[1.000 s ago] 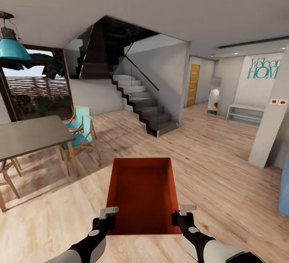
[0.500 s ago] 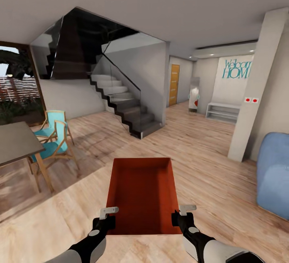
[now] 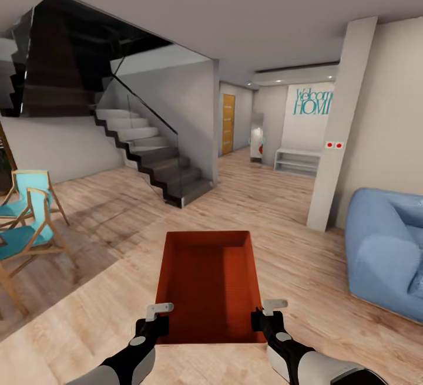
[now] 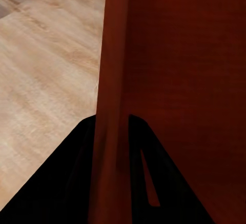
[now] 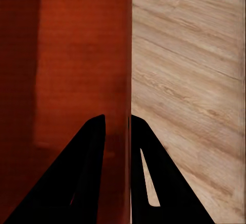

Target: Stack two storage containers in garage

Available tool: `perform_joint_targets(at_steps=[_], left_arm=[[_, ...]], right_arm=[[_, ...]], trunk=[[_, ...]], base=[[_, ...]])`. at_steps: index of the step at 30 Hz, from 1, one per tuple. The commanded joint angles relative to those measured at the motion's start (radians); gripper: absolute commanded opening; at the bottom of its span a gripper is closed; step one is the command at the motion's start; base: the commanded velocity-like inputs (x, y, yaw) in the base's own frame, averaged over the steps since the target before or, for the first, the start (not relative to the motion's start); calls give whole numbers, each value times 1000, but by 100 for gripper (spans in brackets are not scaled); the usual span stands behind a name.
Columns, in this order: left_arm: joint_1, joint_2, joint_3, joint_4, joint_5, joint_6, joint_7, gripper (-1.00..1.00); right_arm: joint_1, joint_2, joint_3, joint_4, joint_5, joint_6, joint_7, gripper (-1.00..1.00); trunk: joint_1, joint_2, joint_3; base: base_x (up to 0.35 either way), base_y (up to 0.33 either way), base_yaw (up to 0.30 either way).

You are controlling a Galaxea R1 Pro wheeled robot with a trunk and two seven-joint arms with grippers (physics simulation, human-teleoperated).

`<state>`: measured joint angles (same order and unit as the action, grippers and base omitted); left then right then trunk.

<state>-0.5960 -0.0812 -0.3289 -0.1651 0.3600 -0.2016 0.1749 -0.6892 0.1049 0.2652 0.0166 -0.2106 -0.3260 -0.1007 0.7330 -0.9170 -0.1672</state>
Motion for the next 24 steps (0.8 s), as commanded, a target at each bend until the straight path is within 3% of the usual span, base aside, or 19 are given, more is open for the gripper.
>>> perform_joint_targets(at_steps=[1,24], left_arm=[[-1,11,22,-4,-6,-2,11,-100],[-1,11,22,-4,-4,-2,11,-100]], right_arm=[[-1,1,-67,1,13,1,3,-100],[-1,1,-67,1,13,0,3,-100]], trunk=[[1,-1,-1],[1,-1,-1]], base=[[321,0,-282],[321,0,-262]])
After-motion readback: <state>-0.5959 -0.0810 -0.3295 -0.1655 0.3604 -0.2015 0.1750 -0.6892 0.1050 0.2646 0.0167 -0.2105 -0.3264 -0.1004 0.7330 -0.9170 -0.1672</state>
